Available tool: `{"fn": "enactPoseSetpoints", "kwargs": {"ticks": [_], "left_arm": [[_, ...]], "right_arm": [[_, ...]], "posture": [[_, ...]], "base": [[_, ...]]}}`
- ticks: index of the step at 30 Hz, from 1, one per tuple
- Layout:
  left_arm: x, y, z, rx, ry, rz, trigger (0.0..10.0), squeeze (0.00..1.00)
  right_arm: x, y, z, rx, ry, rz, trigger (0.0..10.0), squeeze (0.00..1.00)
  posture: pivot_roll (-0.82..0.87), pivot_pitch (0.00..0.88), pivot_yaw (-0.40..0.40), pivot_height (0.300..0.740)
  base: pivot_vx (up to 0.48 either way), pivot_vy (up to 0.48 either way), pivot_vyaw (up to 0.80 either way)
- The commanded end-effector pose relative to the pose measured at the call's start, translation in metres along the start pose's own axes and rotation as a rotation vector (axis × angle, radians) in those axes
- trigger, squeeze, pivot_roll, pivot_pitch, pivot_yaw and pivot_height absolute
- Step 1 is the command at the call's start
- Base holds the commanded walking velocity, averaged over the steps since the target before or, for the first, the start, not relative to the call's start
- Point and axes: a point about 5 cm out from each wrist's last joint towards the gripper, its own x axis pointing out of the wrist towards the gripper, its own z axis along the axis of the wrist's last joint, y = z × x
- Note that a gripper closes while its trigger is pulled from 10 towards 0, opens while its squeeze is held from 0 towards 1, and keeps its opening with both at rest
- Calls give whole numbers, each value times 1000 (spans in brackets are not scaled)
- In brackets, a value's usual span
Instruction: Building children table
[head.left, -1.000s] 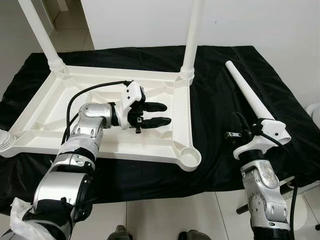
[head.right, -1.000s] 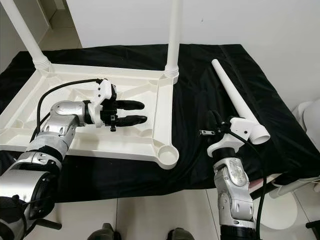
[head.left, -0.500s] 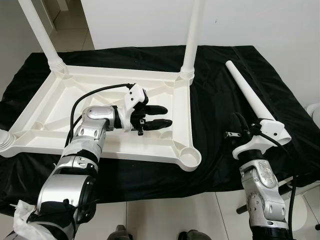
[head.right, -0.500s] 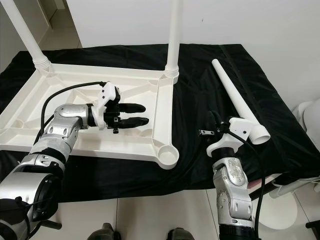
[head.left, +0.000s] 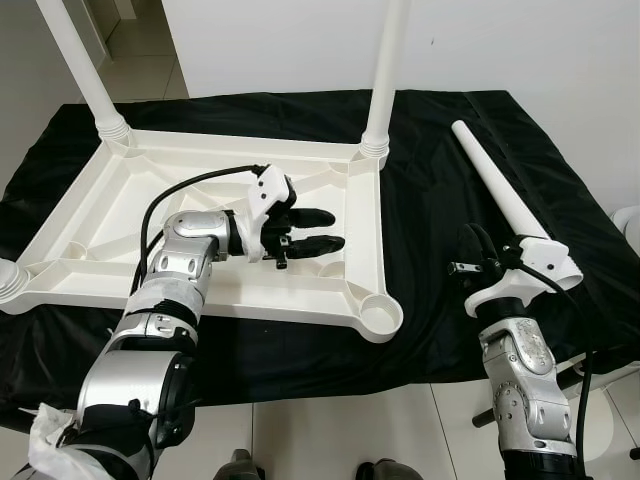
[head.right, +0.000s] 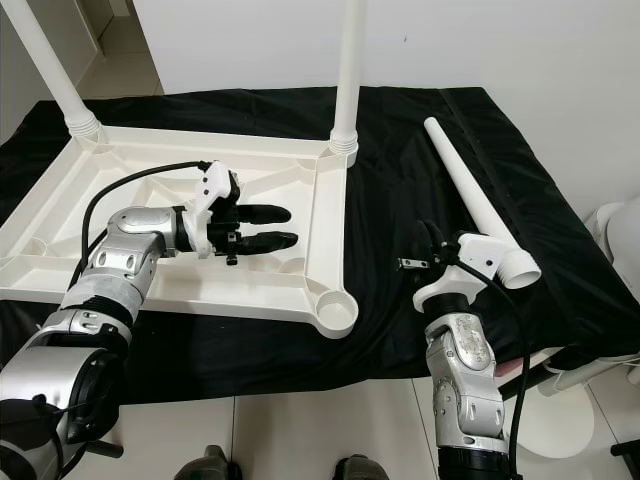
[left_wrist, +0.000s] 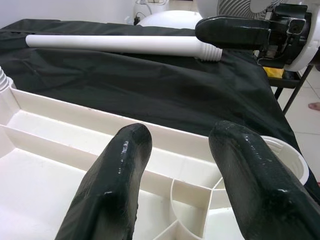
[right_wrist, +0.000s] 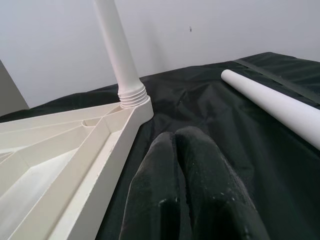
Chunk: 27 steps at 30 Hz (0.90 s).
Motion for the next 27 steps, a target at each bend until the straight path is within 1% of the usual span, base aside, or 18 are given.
{"fn": "enactPoseSetpoints", "kwargs": {"ticks": [1,27], "left_arm": [[-10,26,-6,-27,16,596,10000,0],[-8,26,-5,-36,22,607,10000,0]], "right_arm": [[1,-1,0,6,-1,-3,10000,0],[1,-1,0,5,-4,-3,10000,0]], "posture": [[-3,29,17,740],[-4,29,19,740]], "base": [[0,0,0],[0,0,0]]}}
